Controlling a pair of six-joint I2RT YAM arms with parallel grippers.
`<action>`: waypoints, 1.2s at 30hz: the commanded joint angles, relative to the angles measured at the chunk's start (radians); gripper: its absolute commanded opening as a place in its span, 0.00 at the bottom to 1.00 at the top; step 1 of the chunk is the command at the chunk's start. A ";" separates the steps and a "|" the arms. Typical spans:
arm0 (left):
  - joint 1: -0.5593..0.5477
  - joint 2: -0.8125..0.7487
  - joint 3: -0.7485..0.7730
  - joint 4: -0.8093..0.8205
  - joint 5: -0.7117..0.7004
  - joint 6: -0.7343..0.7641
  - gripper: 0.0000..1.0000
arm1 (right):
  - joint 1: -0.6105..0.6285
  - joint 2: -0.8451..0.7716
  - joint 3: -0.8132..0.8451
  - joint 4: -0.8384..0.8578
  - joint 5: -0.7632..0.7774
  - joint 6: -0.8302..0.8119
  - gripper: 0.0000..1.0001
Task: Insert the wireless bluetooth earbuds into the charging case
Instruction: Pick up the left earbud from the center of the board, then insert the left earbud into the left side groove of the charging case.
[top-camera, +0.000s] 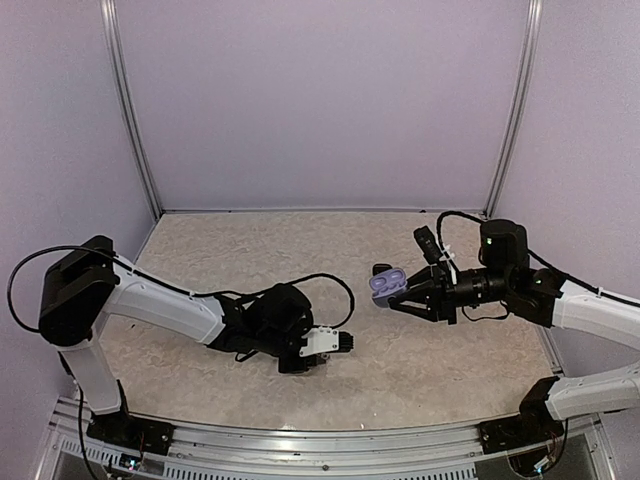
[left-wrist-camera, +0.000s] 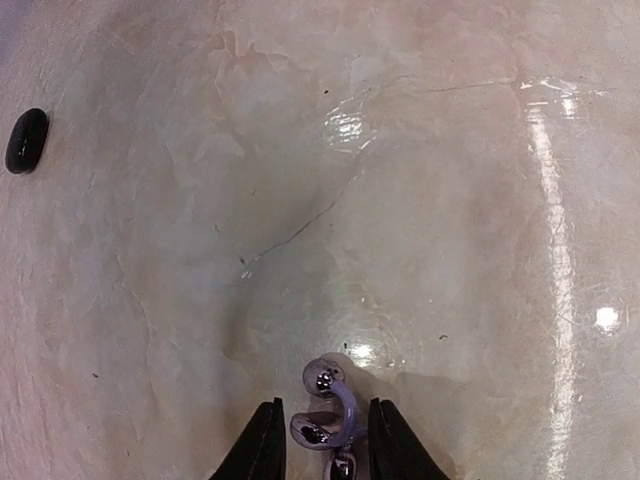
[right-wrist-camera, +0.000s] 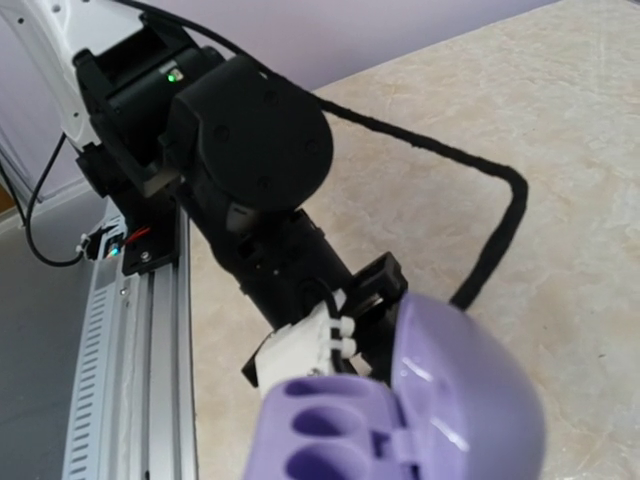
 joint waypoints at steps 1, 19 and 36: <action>-0.013 0.023 0.033 -0.012 -0.023 0.037 0.30 | -0.014 -0.012 -0.010 0.003 -0.004 0.009 0.00; -0.003 0.046 0.062 -0.013 -0.067 0.071 0.05 | -0.025 0.003 -0.008 0.006 -0.014 0.006 0.00; 0.065 -0.382 0.004 -0.018 0.202 -0.178 0.00 | -0.023 0.030 0.009 0.038 -0.119 -0.011 0.00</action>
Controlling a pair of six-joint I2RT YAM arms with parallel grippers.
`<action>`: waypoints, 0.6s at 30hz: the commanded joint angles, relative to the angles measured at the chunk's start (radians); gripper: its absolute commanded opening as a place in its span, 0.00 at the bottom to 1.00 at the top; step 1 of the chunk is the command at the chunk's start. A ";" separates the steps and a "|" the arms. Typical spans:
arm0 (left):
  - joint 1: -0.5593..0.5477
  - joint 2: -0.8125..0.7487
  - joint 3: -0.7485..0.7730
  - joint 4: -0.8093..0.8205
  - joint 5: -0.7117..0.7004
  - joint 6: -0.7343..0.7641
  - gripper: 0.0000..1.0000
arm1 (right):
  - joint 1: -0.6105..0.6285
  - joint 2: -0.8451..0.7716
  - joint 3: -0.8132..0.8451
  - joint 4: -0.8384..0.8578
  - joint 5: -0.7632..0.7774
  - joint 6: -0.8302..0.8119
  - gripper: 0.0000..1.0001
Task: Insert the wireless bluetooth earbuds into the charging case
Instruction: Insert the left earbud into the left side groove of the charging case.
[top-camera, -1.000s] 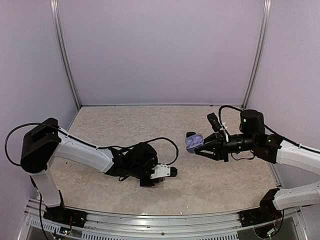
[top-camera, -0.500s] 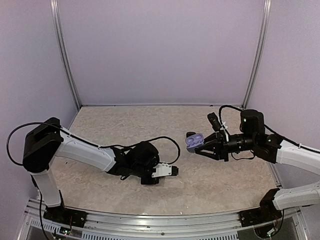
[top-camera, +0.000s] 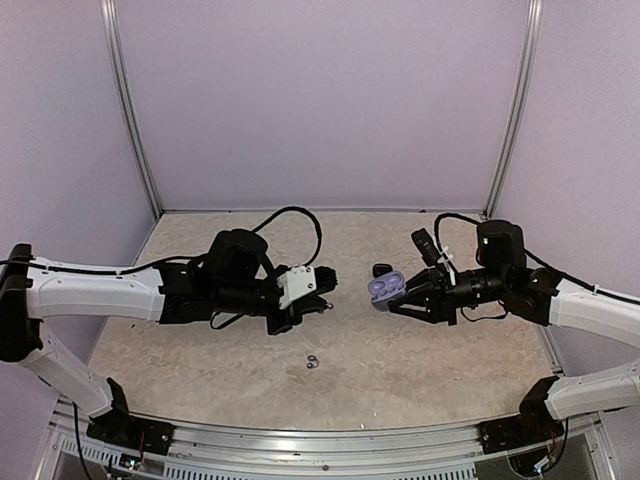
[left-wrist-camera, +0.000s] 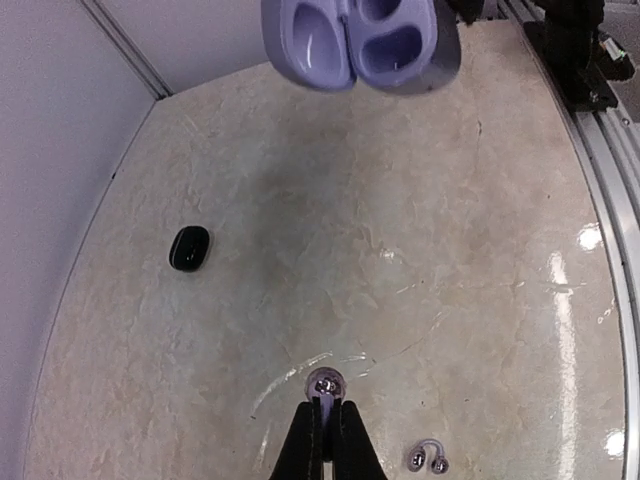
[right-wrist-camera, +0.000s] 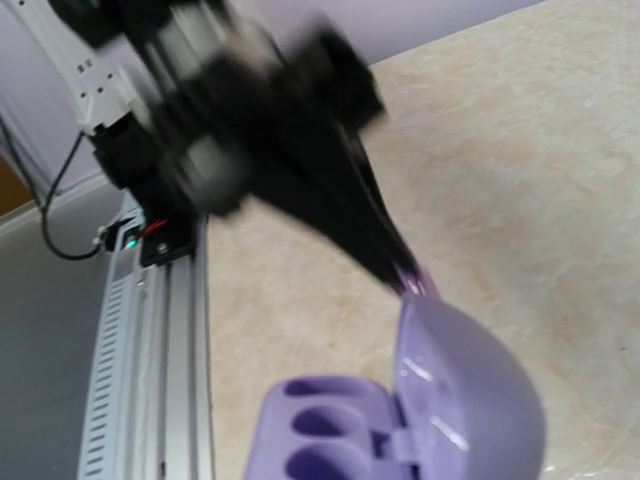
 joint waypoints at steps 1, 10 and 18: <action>0.001 -0.138 -0.007 -0.006 0.124 -0.120 0.00 | -0.010 0.007 0.009 0.047 -0.088 -0.009 0.00; -0.027 -0.277 0.055 -0.060 0.225 -0.227 0.00 | 0.054 0.086 0.103 -0.028 -0.105 -0.126 0.00; -0.104 -0.234 0.095 -0.027 0.262 -0.260 0.00 | 0.167 0.112 0.168 -0.100 -0.023 -0.244 0.00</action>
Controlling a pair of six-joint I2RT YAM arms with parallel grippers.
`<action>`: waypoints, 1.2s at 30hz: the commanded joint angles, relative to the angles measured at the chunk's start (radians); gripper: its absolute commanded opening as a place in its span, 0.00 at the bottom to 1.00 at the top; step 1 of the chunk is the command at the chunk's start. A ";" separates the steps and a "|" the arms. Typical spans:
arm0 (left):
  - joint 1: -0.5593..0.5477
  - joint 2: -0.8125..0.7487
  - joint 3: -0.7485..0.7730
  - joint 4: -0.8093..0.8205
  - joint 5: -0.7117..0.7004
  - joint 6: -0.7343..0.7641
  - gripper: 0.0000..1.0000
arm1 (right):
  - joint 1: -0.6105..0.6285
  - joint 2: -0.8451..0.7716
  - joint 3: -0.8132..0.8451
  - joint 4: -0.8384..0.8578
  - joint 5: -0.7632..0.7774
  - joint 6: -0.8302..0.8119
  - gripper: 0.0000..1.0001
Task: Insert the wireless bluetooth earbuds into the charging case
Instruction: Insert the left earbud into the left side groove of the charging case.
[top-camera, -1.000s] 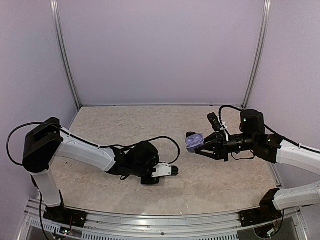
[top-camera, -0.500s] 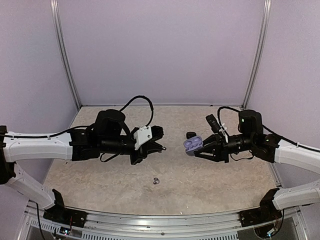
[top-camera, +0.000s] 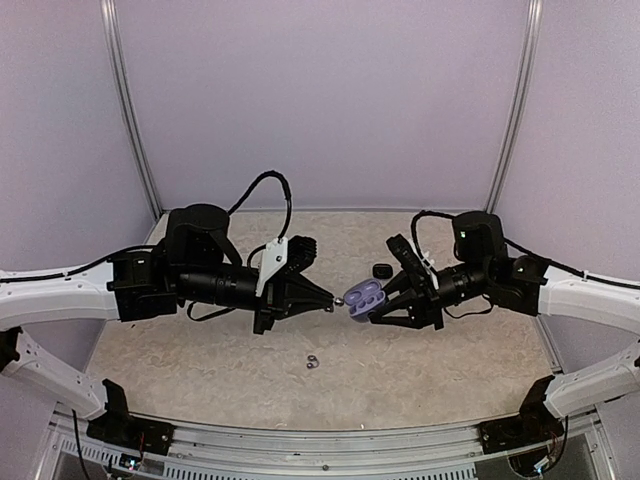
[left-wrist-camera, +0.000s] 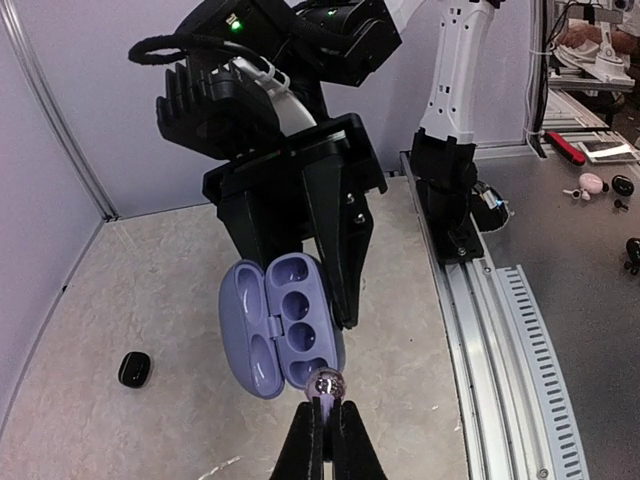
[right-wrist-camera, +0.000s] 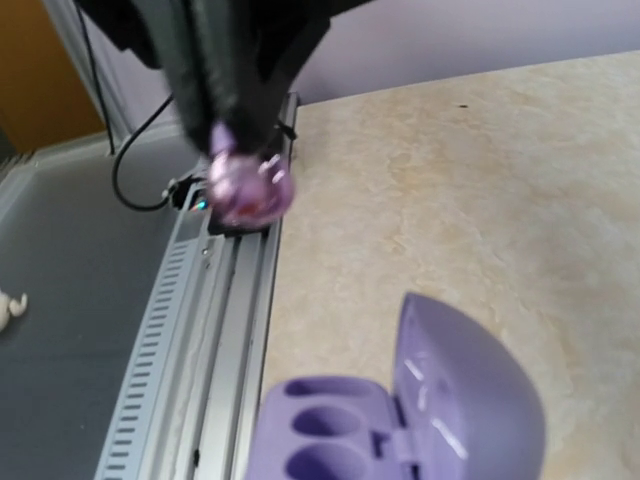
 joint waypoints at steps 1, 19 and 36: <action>-0.039 0.034 0.040 0.026 0.041 -0.042 0.00 | 0.046 0.001 0.045 -0.045 0.039 -0.090 0.00; -0.088 0.097 0.066 0.069 -0.072 -0.030 0.00 | 0.097 -0.012 0.076 -0.096 0.054 -0.133 0.00; -0.058 0.106 0.010 0.070 -0.039 -0.032 0.00 | 0.097 -0.052 0.071 -0.072 0.044 -0.135 0.00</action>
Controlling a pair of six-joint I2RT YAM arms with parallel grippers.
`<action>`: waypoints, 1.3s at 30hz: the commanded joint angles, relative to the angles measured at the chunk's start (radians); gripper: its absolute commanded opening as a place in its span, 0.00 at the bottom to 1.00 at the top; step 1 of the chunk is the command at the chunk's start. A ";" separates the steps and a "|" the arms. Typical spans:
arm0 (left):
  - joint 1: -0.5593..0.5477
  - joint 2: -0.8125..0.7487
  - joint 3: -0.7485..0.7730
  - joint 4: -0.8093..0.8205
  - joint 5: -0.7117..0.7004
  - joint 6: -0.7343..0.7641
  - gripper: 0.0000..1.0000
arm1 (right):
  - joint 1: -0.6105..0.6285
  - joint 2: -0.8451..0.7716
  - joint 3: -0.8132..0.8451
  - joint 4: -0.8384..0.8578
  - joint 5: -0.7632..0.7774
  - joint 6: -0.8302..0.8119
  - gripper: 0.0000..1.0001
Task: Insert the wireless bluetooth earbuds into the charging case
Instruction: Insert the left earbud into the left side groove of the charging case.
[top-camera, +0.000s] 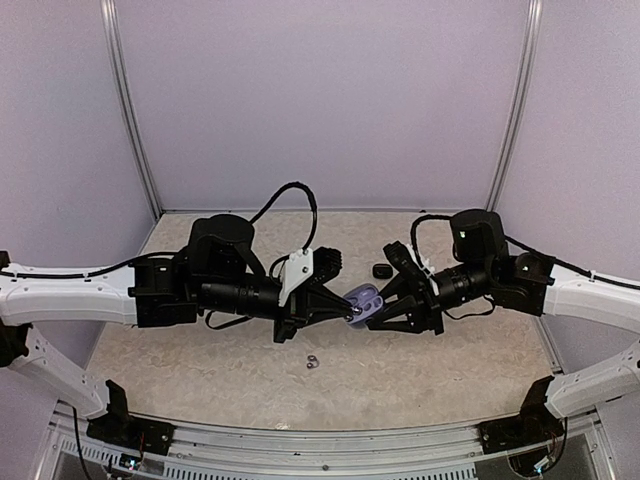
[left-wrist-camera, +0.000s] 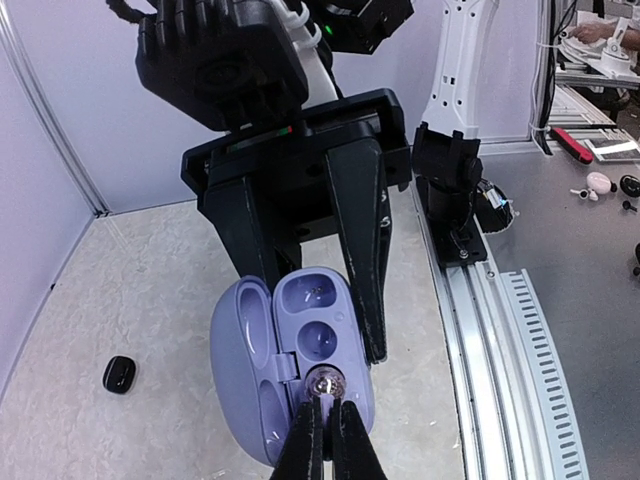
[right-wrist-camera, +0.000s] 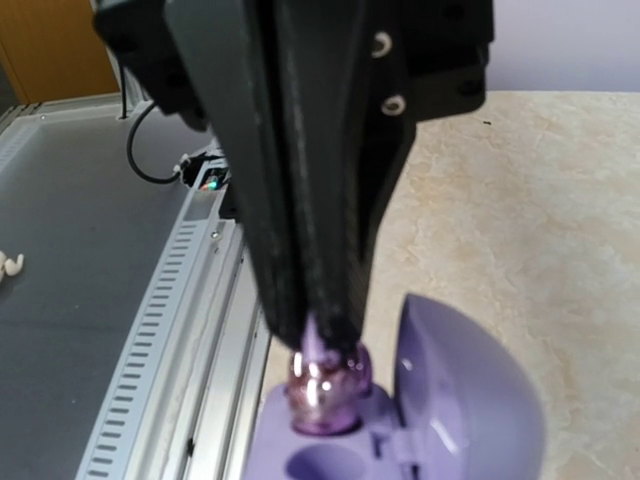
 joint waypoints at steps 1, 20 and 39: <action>0.017 0.011 -0.024 0.017 0.025 -0.006 0.00 | 0.012 -0.032 0.019 0.017 -0.014 -0.009 0.00; -0.015 0.112 0.021 -0.033 0.053 0.054 0.00 | 0.012 -0.026 0.060 0.027 -0.046 -0.008 0.00; -0.022 0.036 0.050 -0.029 -0.029 0.036 0.17 | 0.013 -0.059 -0.032 0.068 0.021 0.028 0.00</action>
